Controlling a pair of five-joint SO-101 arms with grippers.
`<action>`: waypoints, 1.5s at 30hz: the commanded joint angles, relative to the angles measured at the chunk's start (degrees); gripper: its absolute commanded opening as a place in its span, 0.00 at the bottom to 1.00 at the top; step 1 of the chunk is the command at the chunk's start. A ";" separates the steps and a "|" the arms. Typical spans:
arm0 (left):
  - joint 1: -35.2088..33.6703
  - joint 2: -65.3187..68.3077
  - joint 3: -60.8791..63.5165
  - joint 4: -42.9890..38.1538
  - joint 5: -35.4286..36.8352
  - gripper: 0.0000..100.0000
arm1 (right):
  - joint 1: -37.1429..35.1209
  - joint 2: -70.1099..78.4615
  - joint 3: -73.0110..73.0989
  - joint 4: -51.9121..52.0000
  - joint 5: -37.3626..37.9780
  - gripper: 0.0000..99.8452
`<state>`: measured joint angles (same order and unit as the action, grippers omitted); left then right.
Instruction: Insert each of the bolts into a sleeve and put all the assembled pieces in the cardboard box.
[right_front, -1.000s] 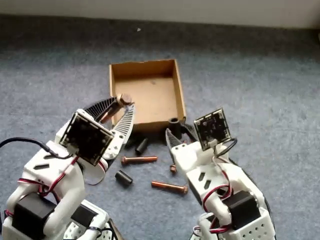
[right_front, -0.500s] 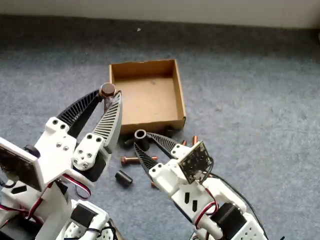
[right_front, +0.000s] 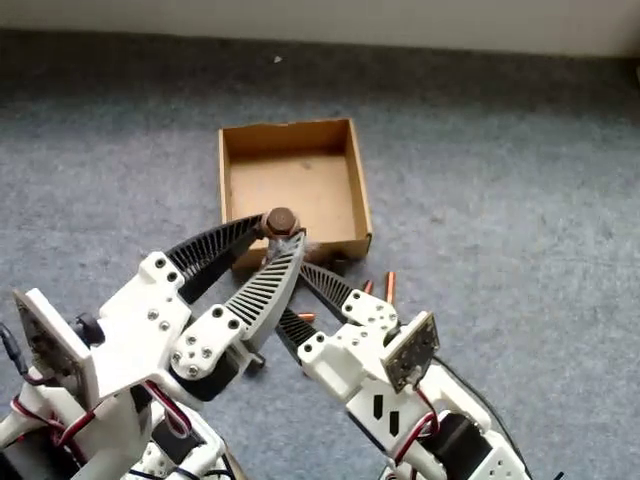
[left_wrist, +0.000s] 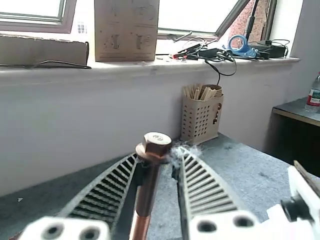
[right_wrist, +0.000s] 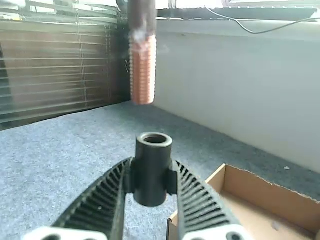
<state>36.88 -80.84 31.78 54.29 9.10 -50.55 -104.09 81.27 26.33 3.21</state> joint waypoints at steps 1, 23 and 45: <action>0.84 0.31 -1.98 -1.76 -0.09 0.01 | -0.57 -0.92 -1.19 -2.51 -0.35 0.00; 0.75 -0.22 1.45 -1.76 -0.18 0.01 | -2.42 -0.92 -5.32 -6.11 0.00 0.00; 0.75 -0.22 1.71 -1.67 -2.81 0.01 | 1.10 -0.92 -5.41 -6.37 -0.26 0.00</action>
<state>36.79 -80.75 33.89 53.49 6.99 -50.11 -104.09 79.08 21.67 3.30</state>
